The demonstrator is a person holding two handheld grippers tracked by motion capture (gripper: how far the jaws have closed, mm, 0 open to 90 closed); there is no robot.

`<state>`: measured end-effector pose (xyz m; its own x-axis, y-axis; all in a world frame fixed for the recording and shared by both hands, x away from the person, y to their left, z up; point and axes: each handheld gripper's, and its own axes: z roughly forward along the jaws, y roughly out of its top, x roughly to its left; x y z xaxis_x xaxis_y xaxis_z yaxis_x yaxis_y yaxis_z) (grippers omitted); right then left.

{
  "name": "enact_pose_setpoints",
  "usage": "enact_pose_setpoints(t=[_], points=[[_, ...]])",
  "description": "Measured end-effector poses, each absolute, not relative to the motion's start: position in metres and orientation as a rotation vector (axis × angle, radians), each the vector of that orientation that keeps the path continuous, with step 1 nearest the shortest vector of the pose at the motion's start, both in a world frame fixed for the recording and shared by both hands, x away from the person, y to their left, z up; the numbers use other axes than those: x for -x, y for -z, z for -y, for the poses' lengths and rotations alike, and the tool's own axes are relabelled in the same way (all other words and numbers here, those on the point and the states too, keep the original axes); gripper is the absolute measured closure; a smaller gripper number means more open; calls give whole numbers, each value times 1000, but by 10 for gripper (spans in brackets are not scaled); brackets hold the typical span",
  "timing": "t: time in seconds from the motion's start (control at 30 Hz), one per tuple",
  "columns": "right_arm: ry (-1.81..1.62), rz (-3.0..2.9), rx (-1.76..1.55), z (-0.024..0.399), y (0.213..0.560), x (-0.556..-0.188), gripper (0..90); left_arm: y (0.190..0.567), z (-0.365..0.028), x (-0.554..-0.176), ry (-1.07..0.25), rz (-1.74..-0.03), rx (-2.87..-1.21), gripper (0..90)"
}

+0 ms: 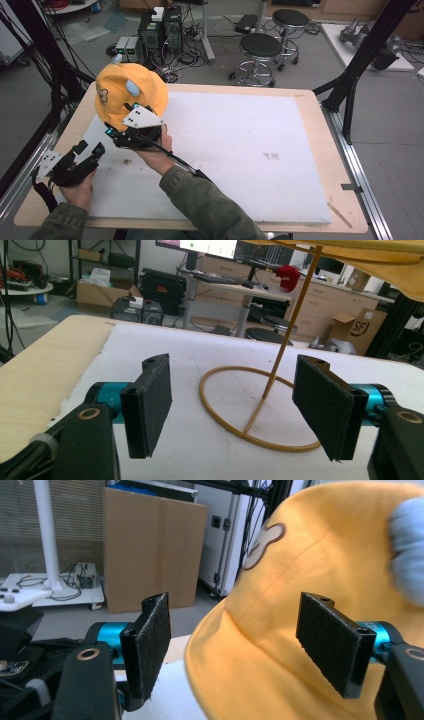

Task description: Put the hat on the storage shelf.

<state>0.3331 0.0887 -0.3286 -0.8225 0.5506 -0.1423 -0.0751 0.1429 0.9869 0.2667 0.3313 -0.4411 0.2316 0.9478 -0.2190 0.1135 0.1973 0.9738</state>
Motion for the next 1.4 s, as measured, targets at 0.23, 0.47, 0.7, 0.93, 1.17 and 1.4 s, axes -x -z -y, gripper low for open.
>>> enact_pose_setpoints(t=[0.23, 0.47, 0.7, 0.93, 1.17, 1.4], points=[[-1746, -1898, -475, -76, 318, -334, 289, 441, -331, -267, -832, -1183, -1219, 322], [-1748, -1842, -499, -59, 308, -335, 286, 442, -331, -267, -829, -1185, -1219, 322], [-1740, -1791, -528, -39, 300, -336, 284, 442, -331, -267, -829, -1186, -1218, 321], [-1712, -1729, -582, -6, 292, -338, 283, 442, -331, -267, -829, -1188, -1219, 322], [-1703, -1662, -657, 30, 286, -341, 277, 442, -332, -266, -829, -1190, -1216, 322], [-1676, -1577, -731, 77, 284, -339, 273, 442, -332, -267, -828, -1196, -1215, 322]])
